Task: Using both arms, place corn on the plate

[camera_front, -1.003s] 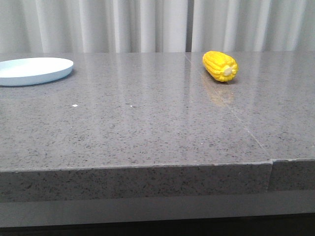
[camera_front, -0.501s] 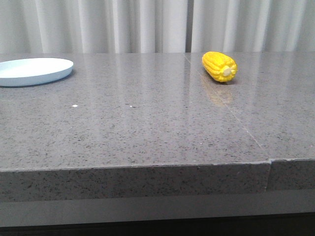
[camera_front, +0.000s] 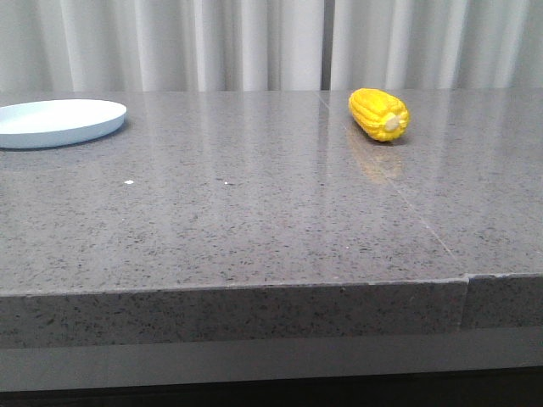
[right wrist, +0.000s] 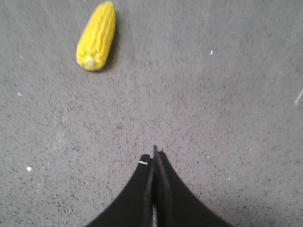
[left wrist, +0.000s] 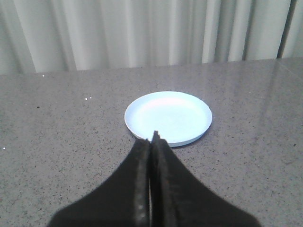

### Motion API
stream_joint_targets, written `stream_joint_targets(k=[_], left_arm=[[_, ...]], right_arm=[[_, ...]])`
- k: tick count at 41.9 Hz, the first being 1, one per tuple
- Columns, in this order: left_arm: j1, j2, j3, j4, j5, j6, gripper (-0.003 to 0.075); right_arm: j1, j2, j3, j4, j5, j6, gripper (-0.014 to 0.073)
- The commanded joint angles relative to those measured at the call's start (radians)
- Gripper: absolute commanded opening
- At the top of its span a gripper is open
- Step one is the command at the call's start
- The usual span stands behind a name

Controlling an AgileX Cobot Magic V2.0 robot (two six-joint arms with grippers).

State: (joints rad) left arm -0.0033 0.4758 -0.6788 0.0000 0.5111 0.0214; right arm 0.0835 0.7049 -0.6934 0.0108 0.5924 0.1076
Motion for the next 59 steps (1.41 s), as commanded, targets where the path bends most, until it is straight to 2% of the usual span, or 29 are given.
stream_joint_targets(k=[1,3,6,9,12,15,16,19,30,36,42,46,54,59], left_arm=[[-0.006,0.039,-0.03,-0.015,-0.066,-0.003,-0.002],[-0.006,0.057,-0.03,-0.027,-0.066,-0.005,-0.0018],[-0.006,0.08,-0.03,-0.029,-0.066,-0.005,0.0014],[-0.006,0.106,-0.03,-0.029,-0.066,-0.005,0.0105],[-0.006,0.137,-0.03,-0.029,-0.066,-0.005,0.0253],[-0.006,0.165,-0.03,-0.027,-0.066,-0.001,0.0391],[-0.006,0.173,-0.03,-0.025,-0.066,-0.001,0.0437],[-0.006,0.205,-0.032,-0.021,-0.064,-0.001,0.0508],[-0.006,0.39,-0.161,0.021,0.045,-0.001,0.0515],[-0.006,0.527,-0.256,0.084,0.052,-0.001,0.0515],[0.027,0.679,-0.36,0.068,0.073,-0.001,0.0515],[0.09,0.8,-0.464,-0.031,0.138,0.034,0.0515],[0.209,1.018,-0.65,-0.39,0.213,0.288,0.0515],[0.213,1.118,-0.724,-0.441,0.188,0.314,0.0515]], right_arm=[[-0.005,0.052,-0.03,-0.011,-0.068,-0.005,-0.0118],[-0.005,0.07,-0.03,-0.011,-0.071,-0.005,-0.0111],[-0.005,0.098,-0.03,-0.011,-0.073,-0.013,-0.0044],[-0.005,0.116,-0.03,-0.011,-0.073,-0.026,0.0075],[-0.005,0.129,-0.03,-0.011,-0.073,-0.031,0.0244],[-0.005,0.131,-0.03,-0.011,-0.073,-0.031,0.0377],[-0.005,0.131,-0.03,-0.011,-0.073,-0.031,0.0407],[-0.005,0.131,-0.03,-0.011,-0.074,-0.031,0.0462],[-0.005,0.131,-0.03,-0.011,-0.075,-0.031,0.0456],[-0.005,0.131,-0.03,-0.011,-0.075,-0.031,0.0456],[-0.005,0.131,-0.03,-0.011,-0.075,-0.031,0.0456],[-0.005,0.131,-0.03,-0.011,-0.075,-0.031,0.0456],[-0.005,0.131,-0.03,-0.011,-0.075,-0.031,0.0456],[-0.005,0.131,-0.03,-0.011,-0.075,-0.031,0.0456]])
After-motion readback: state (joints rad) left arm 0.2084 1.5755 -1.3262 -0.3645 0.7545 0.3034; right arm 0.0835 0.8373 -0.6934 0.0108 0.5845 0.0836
